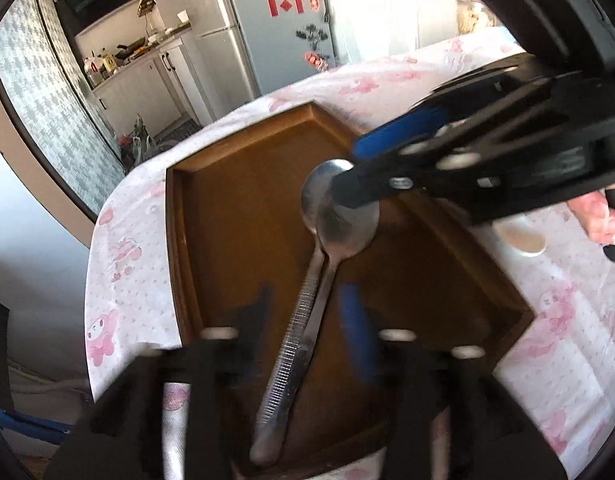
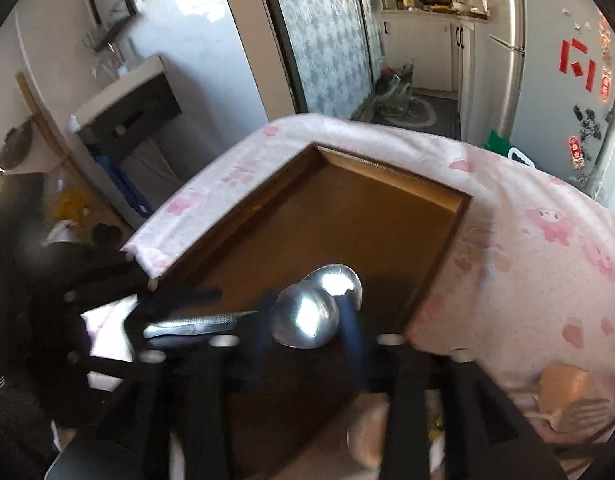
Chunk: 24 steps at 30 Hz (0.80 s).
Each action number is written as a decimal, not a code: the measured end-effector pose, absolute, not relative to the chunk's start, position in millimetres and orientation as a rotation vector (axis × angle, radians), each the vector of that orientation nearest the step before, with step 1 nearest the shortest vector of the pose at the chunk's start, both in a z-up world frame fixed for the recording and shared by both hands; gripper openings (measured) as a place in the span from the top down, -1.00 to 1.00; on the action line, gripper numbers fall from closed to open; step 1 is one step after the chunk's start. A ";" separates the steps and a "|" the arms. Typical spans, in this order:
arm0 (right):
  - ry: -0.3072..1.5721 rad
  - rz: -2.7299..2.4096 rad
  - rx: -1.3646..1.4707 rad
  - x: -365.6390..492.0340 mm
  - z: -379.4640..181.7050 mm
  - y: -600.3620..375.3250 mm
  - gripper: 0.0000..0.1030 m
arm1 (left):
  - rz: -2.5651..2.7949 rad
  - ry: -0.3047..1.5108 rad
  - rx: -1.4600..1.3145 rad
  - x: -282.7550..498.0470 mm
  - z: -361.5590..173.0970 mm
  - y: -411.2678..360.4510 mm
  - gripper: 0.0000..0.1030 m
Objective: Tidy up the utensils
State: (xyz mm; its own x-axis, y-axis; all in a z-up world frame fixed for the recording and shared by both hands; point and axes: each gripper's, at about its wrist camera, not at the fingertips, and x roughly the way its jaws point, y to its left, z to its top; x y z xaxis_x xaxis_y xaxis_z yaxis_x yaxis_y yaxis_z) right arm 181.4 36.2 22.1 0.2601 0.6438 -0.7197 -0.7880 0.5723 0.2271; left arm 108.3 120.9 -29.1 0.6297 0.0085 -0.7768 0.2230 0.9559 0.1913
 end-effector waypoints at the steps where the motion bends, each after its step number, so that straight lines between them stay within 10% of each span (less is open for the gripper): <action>1: 0.865 0.983 -0.174 180.8 28.6 22.8 -0.28 | -0.132 0.873 0.288 105.7 -26.6 118.0 -0.32; 19: 0.933 0.708 0.009 193.7 9.2 -194.2 -0.30 | -0.403 0.813 0.356 108.8 -23.1 -11.4 -0.46; 24: 0.925 0.696 0.082 199.4 1.3 -223.7 -0.30 | -0.430 0.802 0.456 117.1 -34.7 -41.6 -0.07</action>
